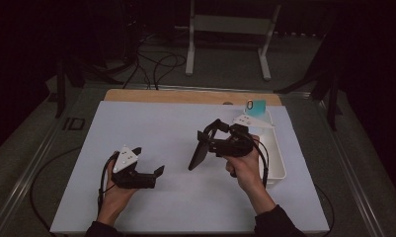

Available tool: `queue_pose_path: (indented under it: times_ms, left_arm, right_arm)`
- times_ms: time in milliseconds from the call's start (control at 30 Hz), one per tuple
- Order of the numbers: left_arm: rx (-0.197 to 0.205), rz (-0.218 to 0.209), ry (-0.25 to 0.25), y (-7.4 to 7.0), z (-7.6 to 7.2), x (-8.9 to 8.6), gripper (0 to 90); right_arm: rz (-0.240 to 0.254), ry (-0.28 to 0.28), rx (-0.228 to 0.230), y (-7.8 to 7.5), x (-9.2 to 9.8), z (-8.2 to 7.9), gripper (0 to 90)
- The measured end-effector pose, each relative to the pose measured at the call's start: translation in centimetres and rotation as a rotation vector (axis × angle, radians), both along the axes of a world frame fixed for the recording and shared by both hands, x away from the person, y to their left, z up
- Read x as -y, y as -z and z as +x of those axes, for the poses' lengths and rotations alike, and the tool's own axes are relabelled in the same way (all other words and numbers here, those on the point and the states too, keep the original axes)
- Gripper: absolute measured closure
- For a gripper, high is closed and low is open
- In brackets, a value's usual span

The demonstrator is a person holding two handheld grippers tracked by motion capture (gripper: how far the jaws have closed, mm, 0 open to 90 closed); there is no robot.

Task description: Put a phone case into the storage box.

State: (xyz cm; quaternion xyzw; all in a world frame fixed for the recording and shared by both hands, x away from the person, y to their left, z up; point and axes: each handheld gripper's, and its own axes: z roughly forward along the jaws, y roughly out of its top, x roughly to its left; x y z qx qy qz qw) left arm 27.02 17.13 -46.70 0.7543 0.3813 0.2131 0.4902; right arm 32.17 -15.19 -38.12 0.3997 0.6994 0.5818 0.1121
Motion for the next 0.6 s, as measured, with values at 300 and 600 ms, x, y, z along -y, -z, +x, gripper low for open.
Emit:
queue_pose_path:
  times_ms: [300, 600]
  left_arm:
    - [0.016, 0.008, -0.025, 1.1, -1.1, -2.0, 0.1]
    - [0.021, 0.018, -0.055, 1.8, -2.1, -3.6, 0.0]
  right_arm:
    - [-0.007, 0.012, 0.007, -0.4, 0.3, 0.2, 14.7]
    - [-0.012, 0.021, 0.011, -0.5, 0.5, 0.4, 14.7]
